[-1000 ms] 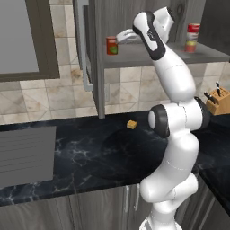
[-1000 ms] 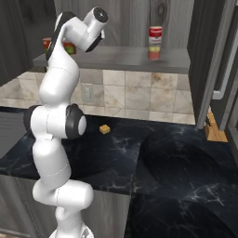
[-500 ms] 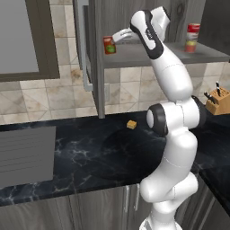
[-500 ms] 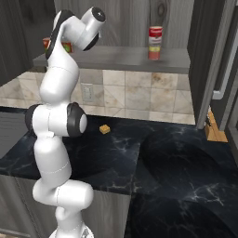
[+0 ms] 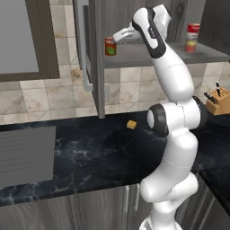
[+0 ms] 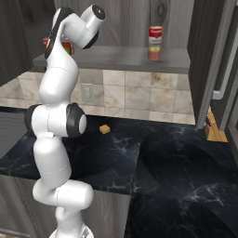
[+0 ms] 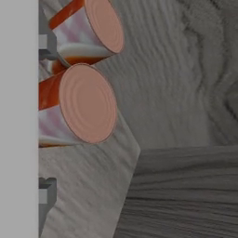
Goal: Stack two cans on top of the other two cans in the cabinet.
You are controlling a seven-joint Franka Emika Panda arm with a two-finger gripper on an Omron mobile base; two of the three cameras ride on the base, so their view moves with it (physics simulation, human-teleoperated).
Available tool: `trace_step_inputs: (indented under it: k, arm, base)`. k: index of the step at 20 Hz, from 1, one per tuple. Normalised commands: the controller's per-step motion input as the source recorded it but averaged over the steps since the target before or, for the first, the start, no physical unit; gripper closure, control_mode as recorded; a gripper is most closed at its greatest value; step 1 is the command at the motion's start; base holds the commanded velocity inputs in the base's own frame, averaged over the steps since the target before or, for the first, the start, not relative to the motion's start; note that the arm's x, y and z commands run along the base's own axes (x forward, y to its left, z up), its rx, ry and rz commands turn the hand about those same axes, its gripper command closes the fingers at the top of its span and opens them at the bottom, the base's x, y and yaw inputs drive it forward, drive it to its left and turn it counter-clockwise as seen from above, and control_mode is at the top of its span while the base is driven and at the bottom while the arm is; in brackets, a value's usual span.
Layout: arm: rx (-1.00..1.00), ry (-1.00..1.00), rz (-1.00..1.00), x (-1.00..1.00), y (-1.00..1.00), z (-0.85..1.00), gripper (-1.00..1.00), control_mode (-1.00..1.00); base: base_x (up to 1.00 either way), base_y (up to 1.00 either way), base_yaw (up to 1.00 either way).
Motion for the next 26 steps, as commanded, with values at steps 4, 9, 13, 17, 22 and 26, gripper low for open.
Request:
trace_step_inputs:
  k: [4,9,13,17,22,26]
  arm:
    - [0.0,0.0,0.0,-0.01,0.11,-0.04,-1.0,-1.0]
    - [0.0,0.0,0.0,0.0,0.13,-0.07,-1.0,-1.0]
    - [0.0,0.0,0.01,0.0,0.11,-0.07,-1.0,-1.0]
    - [0.0,0.0,0.02,0.03,0.11,-0.11,-1.0,-1.0]
    - [0.0,0.0,0.02,0.04,0.05,-0.11,-1.0,-1.0]
    - [0.0,0.0,0.03,0.04,0.06,-0.1,-1.0,-1.0]
  base:
    - [0.0,0.0,0.0]
    - [0.0,0.0,0.0]
    - [0.0,0.0,0.0]
    - [0.0,0.0,0.0]
    - [0.0,0.0,0.0]
    - [0.0,0.0,0.0]
